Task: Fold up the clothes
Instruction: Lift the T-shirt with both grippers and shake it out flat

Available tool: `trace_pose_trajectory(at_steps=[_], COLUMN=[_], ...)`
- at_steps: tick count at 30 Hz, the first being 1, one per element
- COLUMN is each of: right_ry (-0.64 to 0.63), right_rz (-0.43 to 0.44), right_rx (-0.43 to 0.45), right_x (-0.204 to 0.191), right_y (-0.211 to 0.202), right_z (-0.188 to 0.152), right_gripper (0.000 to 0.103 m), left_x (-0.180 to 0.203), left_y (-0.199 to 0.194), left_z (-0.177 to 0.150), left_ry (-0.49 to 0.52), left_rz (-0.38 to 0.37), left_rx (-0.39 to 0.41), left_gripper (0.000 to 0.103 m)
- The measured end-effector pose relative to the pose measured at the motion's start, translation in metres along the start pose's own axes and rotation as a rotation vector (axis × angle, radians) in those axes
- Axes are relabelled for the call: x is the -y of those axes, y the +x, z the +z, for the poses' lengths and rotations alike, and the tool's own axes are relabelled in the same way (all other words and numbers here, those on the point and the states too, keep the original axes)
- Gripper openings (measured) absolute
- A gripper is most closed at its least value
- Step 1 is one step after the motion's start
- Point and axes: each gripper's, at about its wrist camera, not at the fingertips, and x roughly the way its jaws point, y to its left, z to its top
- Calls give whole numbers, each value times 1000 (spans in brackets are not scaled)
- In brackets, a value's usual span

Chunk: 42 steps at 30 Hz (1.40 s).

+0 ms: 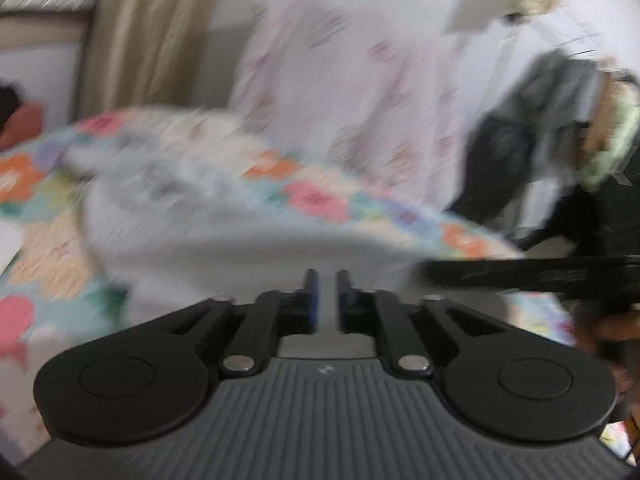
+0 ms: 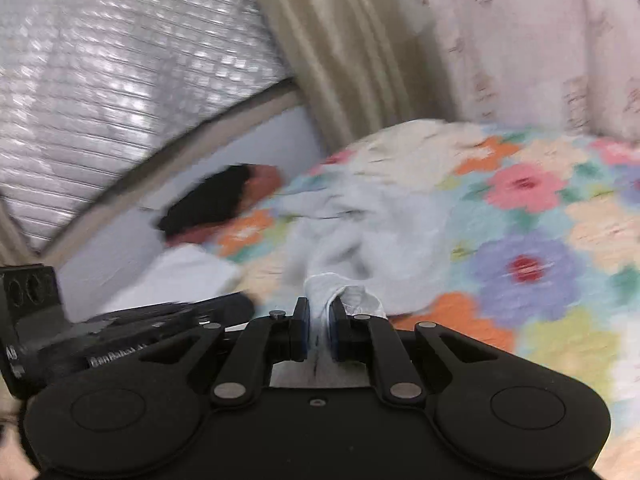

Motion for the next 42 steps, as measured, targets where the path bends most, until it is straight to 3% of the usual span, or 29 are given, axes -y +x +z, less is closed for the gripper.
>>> trace_pose_trajectory(at_steps=[1, 4, 7, 12, 14, 16, 19, 22, 24, 25, 28, 30, 32, 37, 41, 42], right_ry=[-7, 3, 46, 96, 79, 23, -48, 60, 64, 38, 22, 17, -11, -97, -109, -89], right_rz=[-50, -201, -315, -437, -476, -538, -685, -788, -787, -757, -611, -503, -466, -594, -753, -766], right_rx=[-8, -38, -65, -94, -101, -105, -75, 121, 222, 218, 114, -1, -133, -369, -400, -379], right_x=[7, 33, 65, 102, 109, 115, 135, 152, 142, 135, 125, 125, 128, 155, 191, 199], right_y=[-1, -1, -1, 2, 4, 6, 1, -34, -55, -58, -50, -33, -12, 8, -10, -19], right_z=[0, 1, 3, 10, 13, 23, 61, 118, 143, 149, 135, 104, 66, -13, -21, -16], right_gripper=[12, 11, 10, 9, 8, 8, 8, 8, 8, 8, 9, 9, 9, 9, 9, 9], left_x=[-11, -47, -85, -123, -120, -105, -83, -73, -76, -78, -81, -83, -83, -85, -76, -72], left_y=[7, 36, 75, 134, 142, 137, 124, 114, 111, 112, 118, 122, 130, 142, 155, 164], left_z=[0, 2, 5, 7, 8, 14, 24, 33, 33, 33, 26, 22, 16, 29, 47, 52], left_ry=[-13, -36, -98, -270, -252, -161, -37, -6, -30, -43, -66, -78, -79, -5, 110, 144], left_rz=[44, 157, 205, 87, 90, 106, 122, 127, 110, 102, 90, 86, 99, 153, 142, 130], left_rx=[-26, -113, -192, -299, -268, -195, -95, -19, -25, -36, -73, -96, -103, -72, -34, -44], left_gripper=[54, 61, 65, 67, 64, 56, 53, 53, 53, 53, 53, 53, 53, 56, 62, 68])
